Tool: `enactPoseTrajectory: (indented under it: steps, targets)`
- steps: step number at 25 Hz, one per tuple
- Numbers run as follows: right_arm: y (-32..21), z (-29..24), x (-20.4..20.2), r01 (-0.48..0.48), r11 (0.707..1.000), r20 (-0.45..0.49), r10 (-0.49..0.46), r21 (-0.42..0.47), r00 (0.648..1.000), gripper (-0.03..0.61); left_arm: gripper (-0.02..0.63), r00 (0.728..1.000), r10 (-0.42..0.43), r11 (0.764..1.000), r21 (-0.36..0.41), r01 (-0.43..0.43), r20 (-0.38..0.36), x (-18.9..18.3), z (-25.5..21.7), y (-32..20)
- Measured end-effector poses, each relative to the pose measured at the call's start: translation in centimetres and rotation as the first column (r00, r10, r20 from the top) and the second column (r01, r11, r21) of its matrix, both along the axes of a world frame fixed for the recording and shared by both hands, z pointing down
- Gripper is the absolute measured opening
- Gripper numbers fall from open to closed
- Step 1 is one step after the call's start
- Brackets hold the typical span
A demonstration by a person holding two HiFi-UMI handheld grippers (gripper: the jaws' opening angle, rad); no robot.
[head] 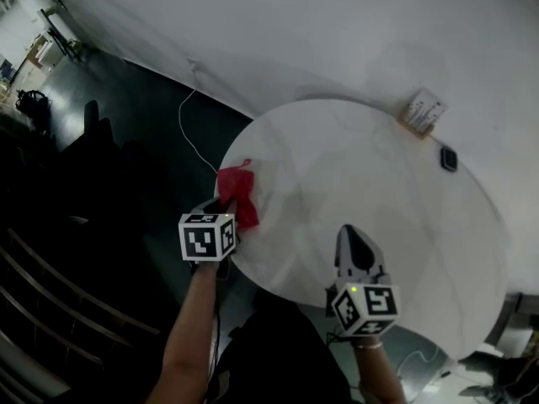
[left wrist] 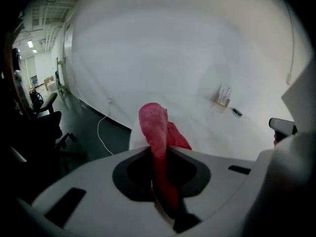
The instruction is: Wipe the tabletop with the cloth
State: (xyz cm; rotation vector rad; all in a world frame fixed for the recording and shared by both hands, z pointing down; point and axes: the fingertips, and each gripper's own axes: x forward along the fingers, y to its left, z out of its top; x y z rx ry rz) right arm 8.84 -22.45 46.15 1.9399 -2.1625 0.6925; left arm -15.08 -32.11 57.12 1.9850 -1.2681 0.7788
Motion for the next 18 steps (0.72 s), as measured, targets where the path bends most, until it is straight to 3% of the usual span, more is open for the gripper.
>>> enactPoseTrajectory:
  steps: [8,11,14,18]
  targets:
    - [0.8,-0.7,-1.3,0.015,1.0,-0.011,-0.015,0.012,1.0,0.002,0.052,0.981,-0.179,0.984,0.015,0.179,0.075,-9.3,0.1,2.3]
    - [1.3,-1.0,-1.1,0.008,1.0,-0.019,-0.007,0.015,1.0,0.002,0.051,0.978,-0.202,0.978,0.054,0.199,0.058,-10.1,-1.4,3.2]
    - [2.3,-1.2,-0.6,-0.021,1.0,-0.022,0.021,0.014,1.0,0.002,0.051,0.99,-0.137,0.987,0.089,0.135,0.013,-7.6,-3.9,3.3]
    - [4.5,-1.4,0.4,-0.088,0.996,-0.015,0.088,0.022,0.996,0.002,0.051,0.996,0.074,0.99,0.124,-0.067,-0.056,0.3,-6.7,3.9]
